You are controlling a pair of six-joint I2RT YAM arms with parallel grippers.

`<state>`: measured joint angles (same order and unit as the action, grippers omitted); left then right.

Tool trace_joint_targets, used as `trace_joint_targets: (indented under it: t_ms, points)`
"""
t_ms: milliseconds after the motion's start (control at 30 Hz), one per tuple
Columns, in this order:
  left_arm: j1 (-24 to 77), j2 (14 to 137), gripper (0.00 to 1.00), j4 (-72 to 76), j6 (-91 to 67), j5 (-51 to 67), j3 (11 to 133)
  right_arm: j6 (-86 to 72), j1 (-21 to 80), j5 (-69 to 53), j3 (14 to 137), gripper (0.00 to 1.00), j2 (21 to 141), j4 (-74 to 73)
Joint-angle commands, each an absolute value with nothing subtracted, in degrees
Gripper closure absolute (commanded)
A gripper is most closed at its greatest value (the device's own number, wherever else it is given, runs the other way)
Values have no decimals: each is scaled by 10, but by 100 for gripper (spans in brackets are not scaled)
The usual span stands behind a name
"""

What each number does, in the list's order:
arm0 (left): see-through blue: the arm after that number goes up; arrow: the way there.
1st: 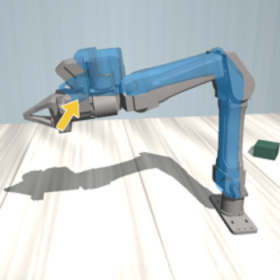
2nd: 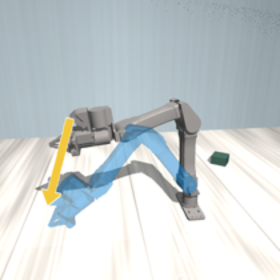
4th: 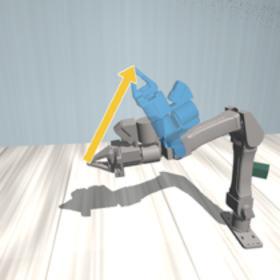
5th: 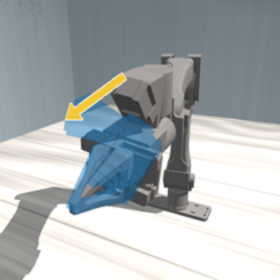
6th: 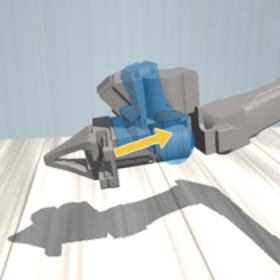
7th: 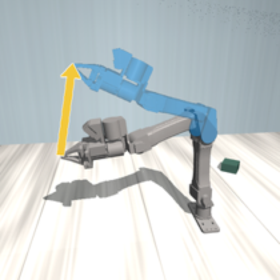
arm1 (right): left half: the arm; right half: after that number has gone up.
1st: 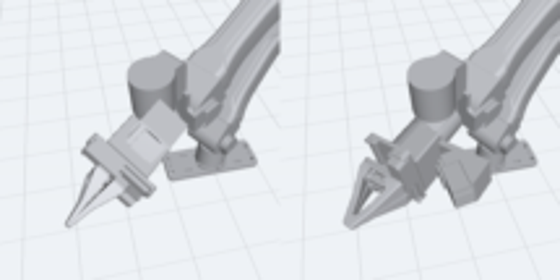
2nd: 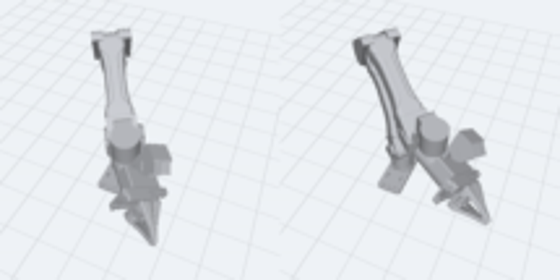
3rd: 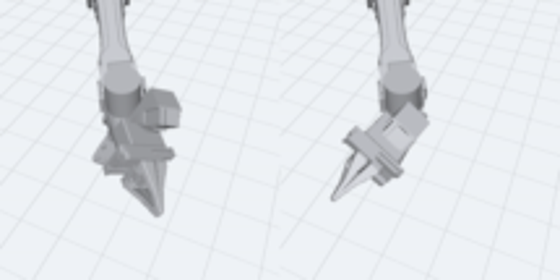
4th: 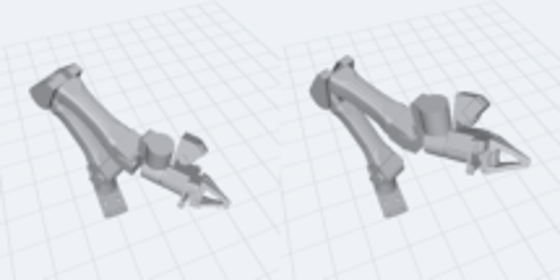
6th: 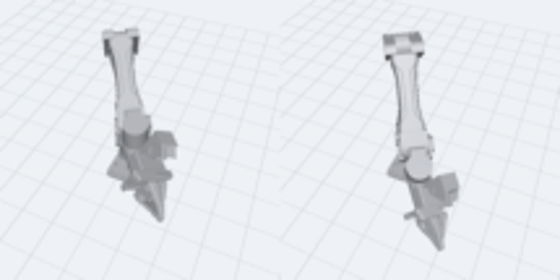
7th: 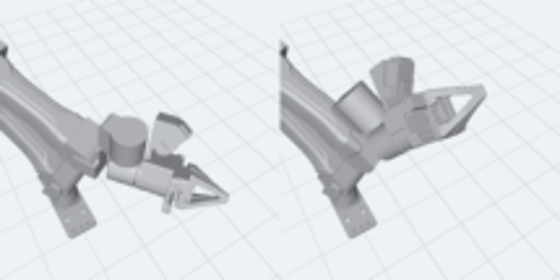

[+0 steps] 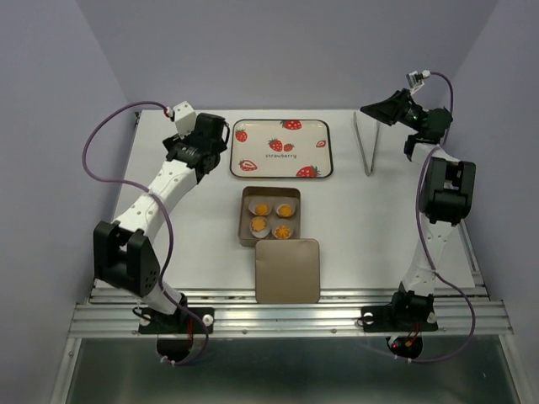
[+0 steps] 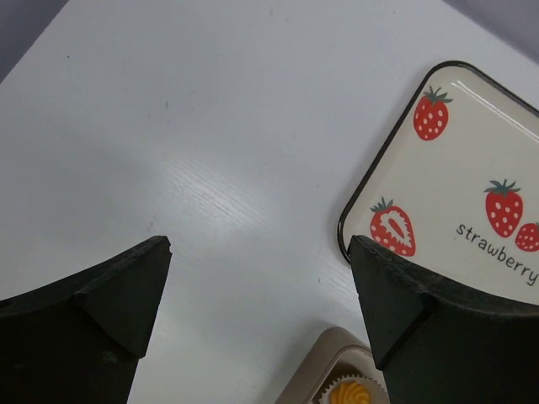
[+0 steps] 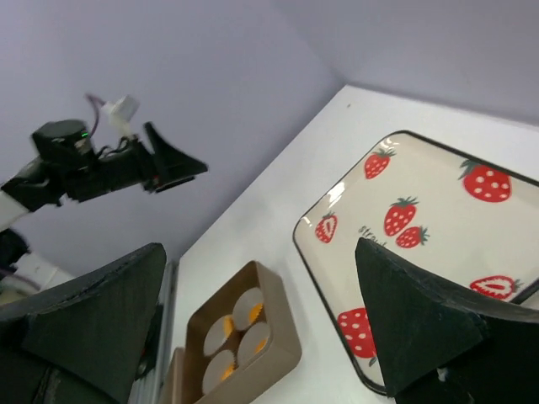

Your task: Pack the cookies

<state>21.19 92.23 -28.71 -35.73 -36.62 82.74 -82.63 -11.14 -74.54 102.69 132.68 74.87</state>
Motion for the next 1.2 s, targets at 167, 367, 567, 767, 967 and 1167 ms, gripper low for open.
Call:
trace_joint_targets:
  t_ms: [167,367,567,767,967,1167]
  points:
    - [224,746,1,-21,-342,-439,615,-285,-43,-352,820,0,1117,382]
    - [228,749,1,-58,-308,-421,615,-83,44,71,795,0,1015,31]
    - [243,716,1,-5,-333,-381,555,-82,49,224,692,0,910,-35]
    - [311,677,1,9,-370,-366,478,-213,49,205,533,0,769,-16]
    - [356,506,1,-39,-410,-304,362,-272,43,20,433,0,671,2]
    - [368,347,1,-86,-466,-214,259,-315,43,-100,383,0,621,-88]
